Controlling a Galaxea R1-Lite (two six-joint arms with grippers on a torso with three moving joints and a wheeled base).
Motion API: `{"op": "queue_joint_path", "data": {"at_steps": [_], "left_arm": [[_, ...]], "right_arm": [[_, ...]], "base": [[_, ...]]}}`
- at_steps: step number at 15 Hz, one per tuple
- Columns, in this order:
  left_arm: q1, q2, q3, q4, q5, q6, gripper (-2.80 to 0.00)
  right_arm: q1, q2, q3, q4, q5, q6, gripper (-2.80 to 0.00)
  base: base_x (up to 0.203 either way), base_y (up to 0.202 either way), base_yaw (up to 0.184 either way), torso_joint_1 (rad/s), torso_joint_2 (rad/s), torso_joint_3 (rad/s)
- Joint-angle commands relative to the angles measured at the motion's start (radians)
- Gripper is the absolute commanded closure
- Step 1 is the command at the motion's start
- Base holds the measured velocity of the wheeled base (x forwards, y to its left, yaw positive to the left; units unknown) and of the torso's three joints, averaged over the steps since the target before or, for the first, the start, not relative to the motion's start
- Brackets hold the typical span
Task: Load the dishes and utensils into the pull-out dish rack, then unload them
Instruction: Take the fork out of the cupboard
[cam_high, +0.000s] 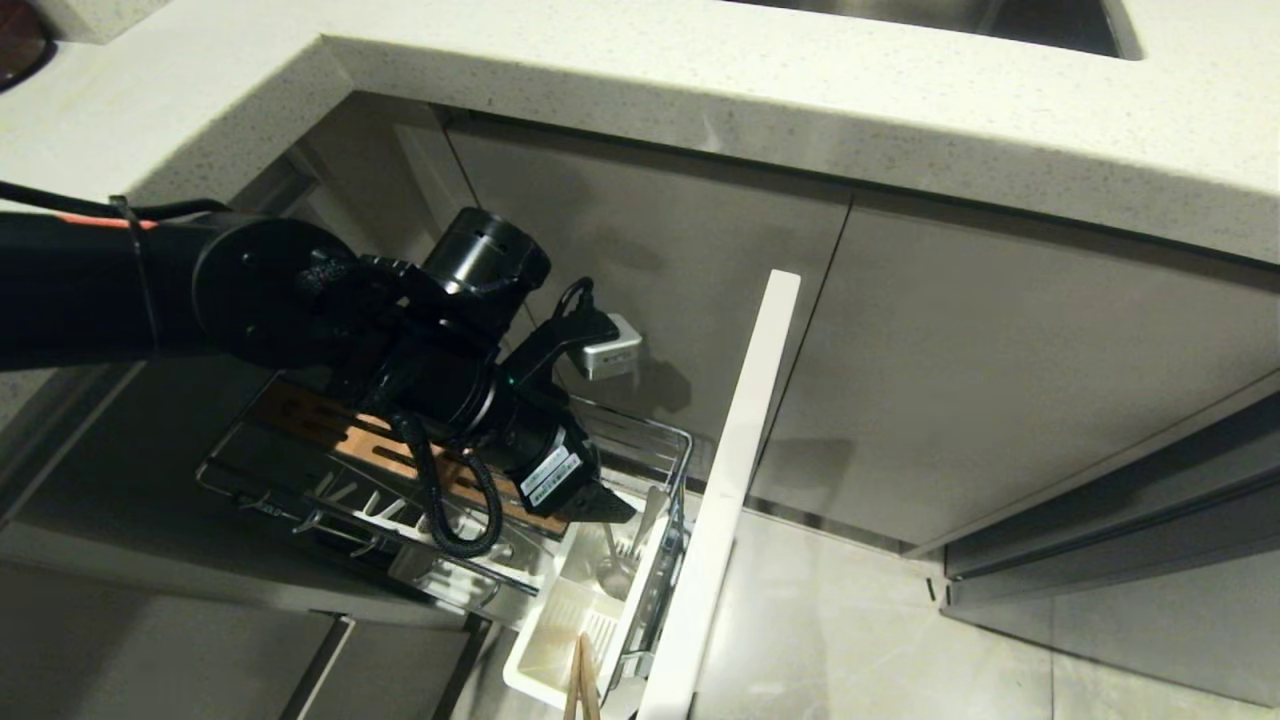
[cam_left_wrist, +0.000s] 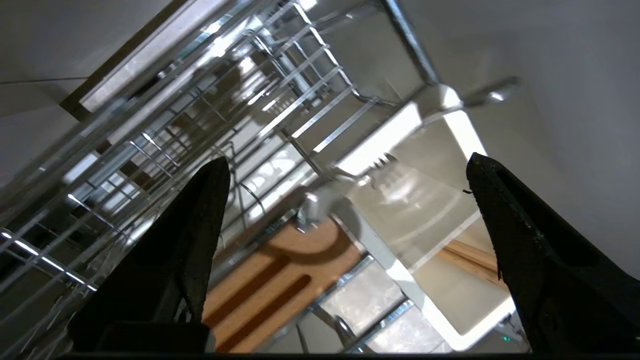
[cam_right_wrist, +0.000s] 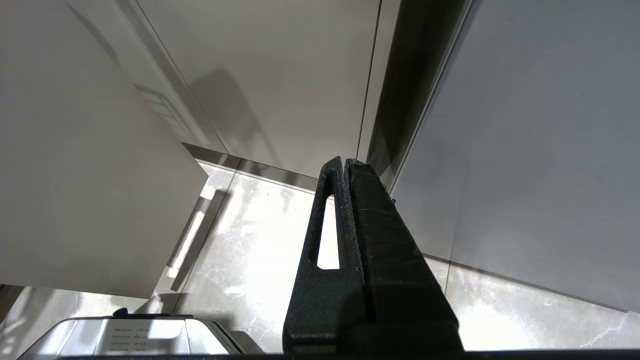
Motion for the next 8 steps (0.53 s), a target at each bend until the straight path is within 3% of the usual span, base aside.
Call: {"op": "queue_joint_path", "data": {"at_steps": [1,8], "left_arm": [[0.007,0.021,-0.002,-0.013,-0.002,0.003,-2.80],[0.021,0.044,-0.004,-0.038,-0.032,0.014,-2.80]], "right_arm": [[0.000,0.001,0.026,-0.001,0.000,0.000,0.00],[0.000,0.001,0.026,-0.001,0.000,0.000,0.00]], "base": [[0.000,0.000,0.000,0.000,0.00,0.000],[0.000,0.000,0.000,0.000,0.00,0.000]]}}
